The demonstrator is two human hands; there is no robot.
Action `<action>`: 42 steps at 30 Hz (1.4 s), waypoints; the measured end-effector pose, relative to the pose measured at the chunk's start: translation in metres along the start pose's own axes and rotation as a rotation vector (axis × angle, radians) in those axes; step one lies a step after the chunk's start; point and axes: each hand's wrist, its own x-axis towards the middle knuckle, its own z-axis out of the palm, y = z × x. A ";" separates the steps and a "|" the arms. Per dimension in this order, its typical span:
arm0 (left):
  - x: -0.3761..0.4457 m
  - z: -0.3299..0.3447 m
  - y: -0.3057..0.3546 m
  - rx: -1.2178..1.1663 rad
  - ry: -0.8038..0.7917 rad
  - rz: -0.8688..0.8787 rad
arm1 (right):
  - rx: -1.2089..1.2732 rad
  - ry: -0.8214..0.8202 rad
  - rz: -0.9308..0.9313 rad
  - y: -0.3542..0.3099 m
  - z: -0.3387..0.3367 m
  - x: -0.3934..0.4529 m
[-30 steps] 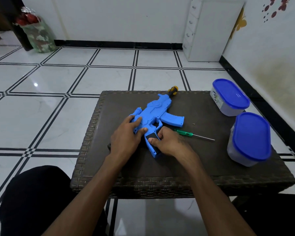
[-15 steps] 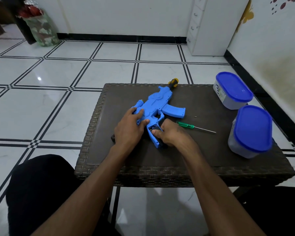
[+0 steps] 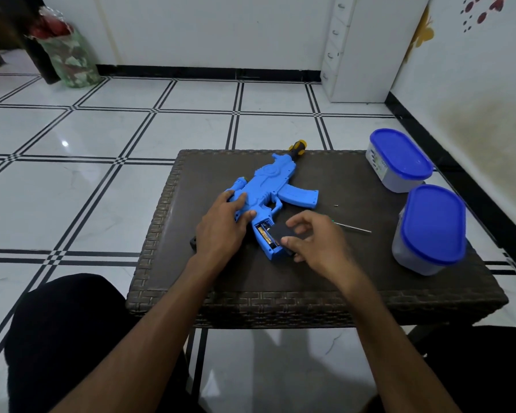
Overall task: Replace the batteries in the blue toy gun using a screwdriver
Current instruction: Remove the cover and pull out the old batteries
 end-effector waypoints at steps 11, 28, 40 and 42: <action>0.003 -0.004 -0.004 0.003 -0.031 0.046 | -0.662 0.039 -0.216 0.043 -0.047 -0.010; -0.024 -0.023 -0.001 0.282 0.036 0.114 | -0.654 0.028 -0.236 0.027 -0.044 0.059; -0.037 -0.022 -0.010 0.224 0.168 0.212 | -0.189 0.258 -0.504 -0.023 -0.056 0.008; -0.035 -0.019 -0.007 0.200 0.133 0.380 | -0.002 0.263 -0.491 -0.028 -0.050 -0.001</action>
